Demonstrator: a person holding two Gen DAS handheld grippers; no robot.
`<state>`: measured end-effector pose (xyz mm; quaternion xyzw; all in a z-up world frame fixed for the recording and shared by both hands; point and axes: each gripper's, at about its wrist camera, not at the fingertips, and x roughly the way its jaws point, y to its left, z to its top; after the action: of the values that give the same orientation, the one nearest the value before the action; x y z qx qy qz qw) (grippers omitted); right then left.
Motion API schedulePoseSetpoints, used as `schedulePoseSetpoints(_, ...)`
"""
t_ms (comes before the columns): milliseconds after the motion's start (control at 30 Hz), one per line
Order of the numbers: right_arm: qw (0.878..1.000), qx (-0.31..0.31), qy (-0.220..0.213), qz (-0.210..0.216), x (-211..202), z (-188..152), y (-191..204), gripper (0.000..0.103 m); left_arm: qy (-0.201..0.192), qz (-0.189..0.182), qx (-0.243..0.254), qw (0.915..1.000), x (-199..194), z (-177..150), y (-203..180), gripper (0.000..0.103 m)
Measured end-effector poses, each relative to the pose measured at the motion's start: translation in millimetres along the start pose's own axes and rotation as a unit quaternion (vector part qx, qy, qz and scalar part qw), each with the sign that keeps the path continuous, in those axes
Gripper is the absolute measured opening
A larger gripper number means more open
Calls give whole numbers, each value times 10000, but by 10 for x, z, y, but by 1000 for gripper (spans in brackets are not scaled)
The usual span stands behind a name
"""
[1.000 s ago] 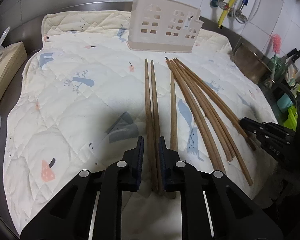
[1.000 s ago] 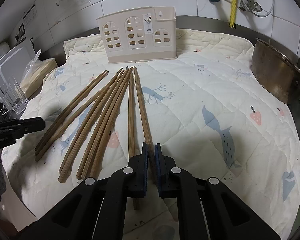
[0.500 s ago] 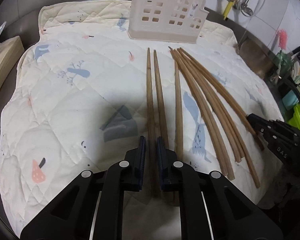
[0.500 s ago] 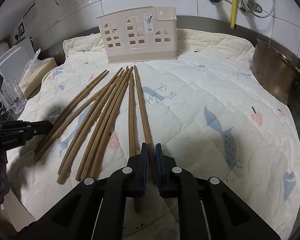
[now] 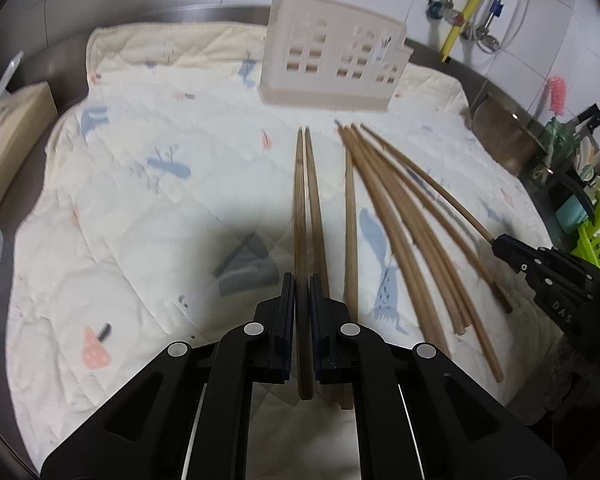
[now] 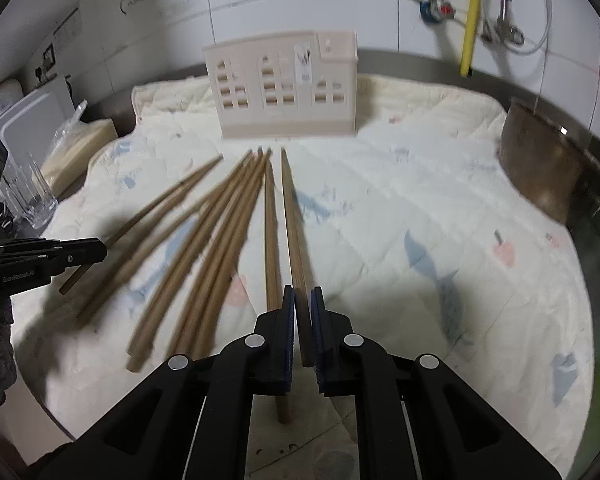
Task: Organize utensils
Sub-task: 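Lower the left tool and close it on one chopstick while the right tool grasps another, then lift the left tool's chopstick upright over the white holder while the right tool carries its own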
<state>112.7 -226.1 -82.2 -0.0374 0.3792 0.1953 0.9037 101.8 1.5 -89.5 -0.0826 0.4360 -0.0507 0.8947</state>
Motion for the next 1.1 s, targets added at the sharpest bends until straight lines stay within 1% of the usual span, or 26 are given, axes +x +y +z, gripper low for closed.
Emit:
schedulePoseSetpoints(233,9978,-136,-651,25,-378,373,59,7,-468,49,108,9988,-343,229,4,6)
schedulePoseSetpoints(367,9961,-204,-863,40,-487,624,68,5,-667,-10,170,9976,-494,429,24,6)
schedulePoseSetpoints(467,9949,-314,-958,56,-523,853,80,3,-744,-70,184,9970,-558,609,49,6)
schedulePoseSetpoints(533,9950,-364,-927,62,-505,1005,80,3,-790,-51,203,9967,-564,712,48,6)
schedulePoseSetpoints(600,9950,-426,-903,22,-476,1070,87,3,-869,-15,244,9959,-589,819,40,6)
schedulePoseSetpoints(700,9960,-446,-773,36,-417,1000,93,3,-958,-14,303,9949,-637,881,26,6)
schedulePoseSetpoints(800,9978,-376,-530,106,-317,760,79,6,-981,-21,293,9947,-656,875,33,6)
schedulePoseSetpoints(967,9996,-269,-37,107,-59,304,23,6,-929,0,269,9953,-612,849,62,6)
schedulePoseSetpoints(1100,9995,-182,251,94,125,81,-15,6,-955,11,262,9951,-618,851,57,6)
